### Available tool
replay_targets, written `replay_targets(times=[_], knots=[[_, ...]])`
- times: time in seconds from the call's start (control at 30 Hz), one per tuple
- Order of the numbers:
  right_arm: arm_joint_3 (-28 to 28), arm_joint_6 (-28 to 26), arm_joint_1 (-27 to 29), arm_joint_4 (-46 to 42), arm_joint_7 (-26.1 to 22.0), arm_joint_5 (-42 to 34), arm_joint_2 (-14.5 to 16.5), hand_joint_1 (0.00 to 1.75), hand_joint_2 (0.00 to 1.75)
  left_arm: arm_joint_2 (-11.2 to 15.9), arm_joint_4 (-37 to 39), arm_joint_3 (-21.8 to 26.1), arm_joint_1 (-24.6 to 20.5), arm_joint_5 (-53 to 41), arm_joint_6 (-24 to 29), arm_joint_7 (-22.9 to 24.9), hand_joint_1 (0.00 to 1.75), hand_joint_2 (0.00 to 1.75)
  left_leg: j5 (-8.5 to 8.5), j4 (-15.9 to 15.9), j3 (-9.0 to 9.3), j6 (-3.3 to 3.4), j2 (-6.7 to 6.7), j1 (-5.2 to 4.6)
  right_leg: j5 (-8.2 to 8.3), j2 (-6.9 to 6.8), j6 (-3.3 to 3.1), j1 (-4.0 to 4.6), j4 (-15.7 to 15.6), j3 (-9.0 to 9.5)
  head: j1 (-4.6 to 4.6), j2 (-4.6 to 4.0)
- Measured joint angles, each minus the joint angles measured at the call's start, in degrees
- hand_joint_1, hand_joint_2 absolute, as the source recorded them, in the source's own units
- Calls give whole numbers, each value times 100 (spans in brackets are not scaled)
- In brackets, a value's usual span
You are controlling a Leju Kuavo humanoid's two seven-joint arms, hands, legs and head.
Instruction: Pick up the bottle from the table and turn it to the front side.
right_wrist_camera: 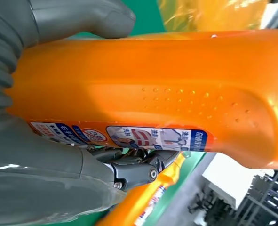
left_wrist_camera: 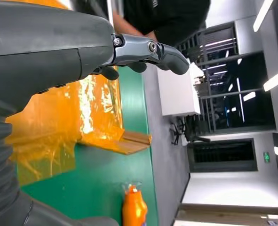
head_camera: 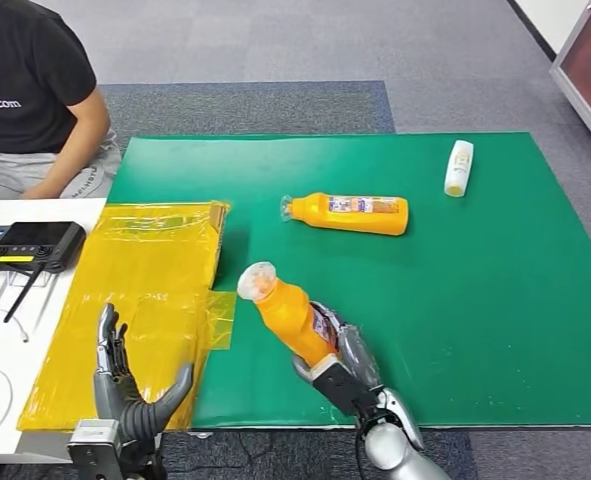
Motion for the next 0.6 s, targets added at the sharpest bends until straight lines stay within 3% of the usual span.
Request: replay_targets(times=[0.23,0.5,0.6], knots=[[-102,191,359,-496,-125,-316,71,175,175,14,2,-59,-96,718,-540,-4,0,175,-3,1,-30,4,0,-1,-4,-1,2,-3,0,-28,0,0],[-104,194,463,-638,-149,-323,84,175,175,12,4,-59,-125,814,-612,-4,0,175,-4,0,-44,2,0,-1,-8,-1,2,-2,0,-42,0,0],[-33,-4,517,-695,-128,57,88,175,175,3,60,-64,-189,1036,-918,22,0,175,-4,0,-50,2,0,-1,-8,-2,3,-2,0,-48,-1,0]])
